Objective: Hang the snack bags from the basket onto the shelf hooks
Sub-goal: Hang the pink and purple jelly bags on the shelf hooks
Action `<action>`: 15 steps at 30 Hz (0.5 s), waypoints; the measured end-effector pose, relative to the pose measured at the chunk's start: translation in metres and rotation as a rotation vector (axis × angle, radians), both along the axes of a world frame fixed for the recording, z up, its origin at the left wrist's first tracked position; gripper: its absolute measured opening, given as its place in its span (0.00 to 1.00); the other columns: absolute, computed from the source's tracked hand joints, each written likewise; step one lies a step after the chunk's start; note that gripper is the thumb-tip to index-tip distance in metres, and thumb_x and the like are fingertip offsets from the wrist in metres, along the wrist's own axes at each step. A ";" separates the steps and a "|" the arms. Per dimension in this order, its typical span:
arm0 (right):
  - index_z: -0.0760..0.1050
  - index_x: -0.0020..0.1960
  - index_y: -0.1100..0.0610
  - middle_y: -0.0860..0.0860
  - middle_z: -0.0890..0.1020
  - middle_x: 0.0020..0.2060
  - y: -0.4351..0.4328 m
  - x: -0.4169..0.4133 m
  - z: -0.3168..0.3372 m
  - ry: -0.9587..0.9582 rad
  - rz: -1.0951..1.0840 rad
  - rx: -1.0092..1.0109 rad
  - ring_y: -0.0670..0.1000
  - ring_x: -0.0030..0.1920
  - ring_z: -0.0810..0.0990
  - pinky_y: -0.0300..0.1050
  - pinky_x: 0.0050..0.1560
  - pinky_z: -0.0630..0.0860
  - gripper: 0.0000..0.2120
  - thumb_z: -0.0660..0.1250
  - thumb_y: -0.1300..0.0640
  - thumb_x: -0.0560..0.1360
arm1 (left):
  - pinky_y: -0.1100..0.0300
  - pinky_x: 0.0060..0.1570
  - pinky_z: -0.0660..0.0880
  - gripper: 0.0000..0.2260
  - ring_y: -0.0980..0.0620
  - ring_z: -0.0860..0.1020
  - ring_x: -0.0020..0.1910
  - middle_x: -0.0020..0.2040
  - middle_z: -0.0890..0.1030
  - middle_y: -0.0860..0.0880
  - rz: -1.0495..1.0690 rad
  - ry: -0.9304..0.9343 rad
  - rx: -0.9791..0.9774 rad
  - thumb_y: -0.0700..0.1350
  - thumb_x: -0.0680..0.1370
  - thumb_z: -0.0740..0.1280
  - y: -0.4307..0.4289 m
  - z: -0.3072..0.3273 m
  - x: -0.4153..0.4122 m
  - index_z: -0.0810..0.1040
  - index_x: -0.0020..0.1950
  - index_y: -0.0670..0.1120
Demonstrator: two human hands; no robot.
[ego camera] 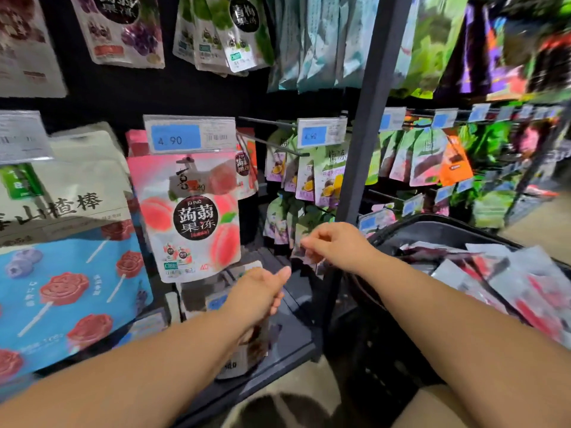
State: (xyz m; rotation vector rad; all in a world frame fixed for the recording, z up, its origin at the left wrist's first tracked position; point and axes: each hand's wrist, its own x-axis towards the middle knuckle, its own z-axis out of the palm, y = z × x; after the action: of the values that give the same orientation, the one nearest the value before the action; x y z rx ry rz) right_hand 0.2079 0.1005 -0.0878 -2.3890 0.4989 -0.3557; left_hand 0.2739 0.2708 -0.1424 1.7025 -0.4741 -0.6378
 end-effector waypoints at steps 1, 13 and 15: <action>0.81 0.37 0.53 0.45 0.83 0.31 -0.008 -0.006 0.001 -0.003 -0.023 0.009 0.40 0.33 0.80 0.36 0.39 0.73 0.13 0.69 0.49 0.78 | 0.59 0.34 0.69 0.18 0.51 0.71 0.29 0.31 0.74 0.47 -0.013 -0.083 0.041 0.52 0.80 0.66 -0.011 -0.002 -0.003 0.68 0.35 0.45; 0.78 0.35 0.49 0.46 0.82 0.34 -0.100 -0.129 -0.010 0.005 -0.458 -0.098 0.51 0.41 0.81 0.46 0.45 0.75 0.11 0.70 0.51 0.76 | 0.59 0.49 0.67 0.10 0.52 0.71 0.50 0.46 0.73 0.55 -0.373 -0.914 0.011 0.55 0.77 0.69 -0.137 0.000 -0.051 0.73 0.48 0.51; 0.80 0.41 0.50 0.44 0.79 0.34 -0.116 -0.160 -0.016 0.081 -0.527 -0.164 0.51 0.42 0.79 0.45 0.43 0.72 0.07 0.70 0.51 0.76 | 0.57 0.54 0.69 0.10 0.53 0.71 0.52 0.48 0.74 0.55 -0.525 -0.934 0.026 0.56 0.77 0.69 -0.153 0.001 -0.058 0.75 0.50 0.51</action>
State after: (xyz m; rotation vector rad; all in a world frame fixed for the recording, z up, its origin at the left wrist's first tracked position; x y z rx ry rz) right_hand 0.0482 -0.0151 -0.1035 -2.4059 1.1829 -0.5476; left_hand 0.2157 0.1182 -0.1411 1.8409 -1.6076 -0.1574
